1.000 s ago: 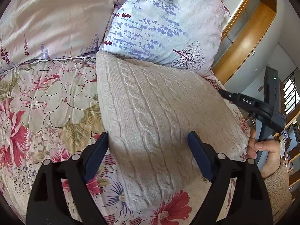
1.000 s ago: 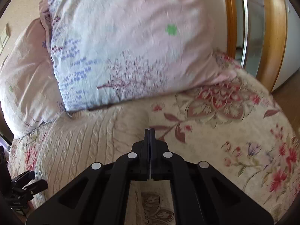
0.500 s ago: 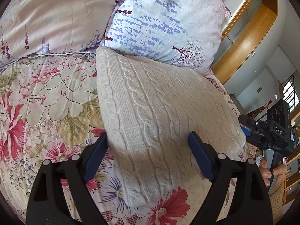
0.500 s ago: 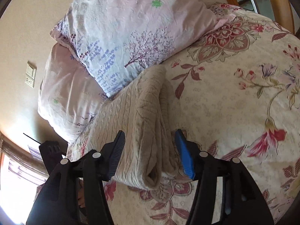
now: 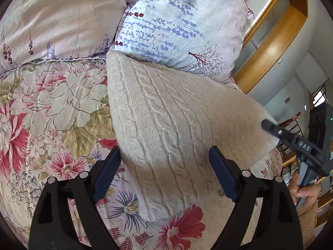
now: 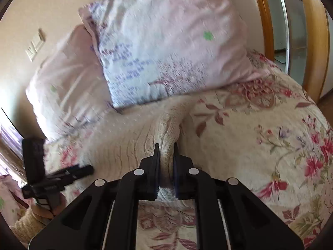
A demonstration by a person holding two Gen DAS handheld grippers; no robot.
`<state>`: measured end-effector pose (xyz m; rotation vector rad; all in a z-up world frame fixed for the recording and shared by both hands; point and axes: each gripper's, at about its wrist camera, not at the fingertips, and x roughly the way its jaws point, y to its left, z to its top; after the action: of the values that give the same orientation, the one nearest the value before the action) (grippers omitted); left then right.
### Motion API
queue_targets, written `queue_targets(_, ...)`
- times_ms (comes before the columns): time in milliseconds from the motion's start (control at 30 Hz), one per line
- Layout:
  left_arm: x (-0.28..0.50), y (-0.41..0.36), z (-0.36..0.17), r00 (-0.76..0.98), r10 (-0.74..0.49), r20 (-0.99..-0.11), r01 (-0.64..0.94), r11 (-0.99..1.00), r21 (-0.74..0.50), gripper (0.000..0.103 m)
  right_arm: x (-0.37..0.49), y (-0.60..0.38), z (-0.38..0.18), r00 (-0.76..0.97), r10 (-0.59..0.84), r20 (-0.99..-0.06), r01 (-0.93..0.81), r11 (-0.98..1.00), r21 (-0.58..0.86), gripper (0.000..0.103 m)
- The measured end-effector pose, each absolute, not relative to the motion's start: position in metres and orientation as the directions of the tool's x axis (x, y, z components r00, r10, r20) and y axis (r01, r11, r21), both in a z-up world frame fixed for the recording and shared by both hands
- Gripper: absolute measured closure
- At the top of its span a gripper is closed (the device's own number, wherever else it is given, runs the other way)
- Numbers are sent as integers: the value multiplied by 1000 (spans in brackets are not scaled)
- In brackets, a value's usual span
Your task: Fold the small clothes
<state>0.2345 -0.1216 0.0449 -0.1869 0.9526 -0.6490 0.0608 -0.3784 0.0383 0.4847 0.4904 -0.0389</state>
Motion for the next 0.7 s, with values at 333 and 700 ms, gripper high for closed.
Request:
queue_targets(333, 235, -113, 32, 377, -587, -716, 392, 802, -450, 29, 69, -383, -2, 848, 42, -528, 229, 870, 437, 92)
queue_targets(700, 226, -108, 81, 576, -520, -630, 418, 850, -320, 22, 69, -412, 22, 907, 91, -410, 188, 786, 590, 46)
